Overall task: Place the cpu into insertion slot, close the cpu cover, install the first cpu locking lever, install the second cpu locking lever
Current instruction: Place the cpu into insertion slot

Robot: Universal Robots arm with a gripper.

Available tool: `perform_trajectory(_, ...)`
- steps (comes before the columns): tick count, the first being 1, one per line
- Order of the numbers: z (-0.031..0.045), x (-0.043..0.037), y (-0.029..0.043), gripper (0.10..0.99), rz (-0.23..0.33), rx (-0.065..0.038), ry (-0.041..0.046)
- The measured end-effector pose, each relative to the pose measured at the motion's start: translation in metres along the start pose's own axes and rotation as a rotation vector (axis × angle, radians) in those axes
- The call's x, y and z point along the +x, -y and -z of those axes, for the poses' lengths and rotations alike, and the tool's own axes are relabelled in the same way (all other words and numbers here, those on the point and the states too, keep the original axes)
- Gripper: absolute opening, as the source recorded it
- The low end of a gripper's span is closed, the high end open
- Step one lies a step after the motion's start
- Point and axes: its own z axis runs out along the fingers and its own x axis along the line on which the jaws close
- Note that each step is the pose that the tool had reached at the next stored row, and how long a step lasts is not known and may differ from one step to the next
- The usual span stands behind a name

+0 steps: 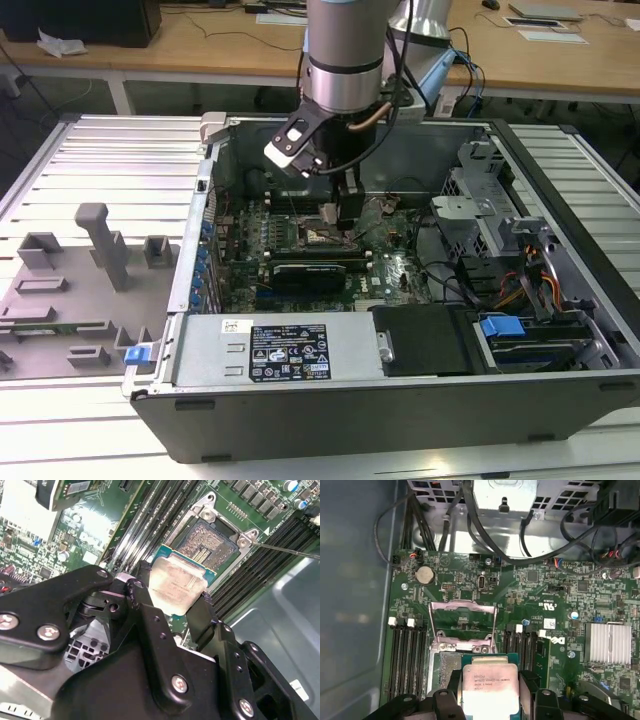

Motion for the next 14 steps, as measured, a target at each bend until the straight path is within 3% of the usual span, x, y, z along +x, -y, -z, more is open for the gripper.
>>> perform_trajectory(14,-0.0162,0.0026,0.0026,0.541,-0.043,-0.001,0.0038)
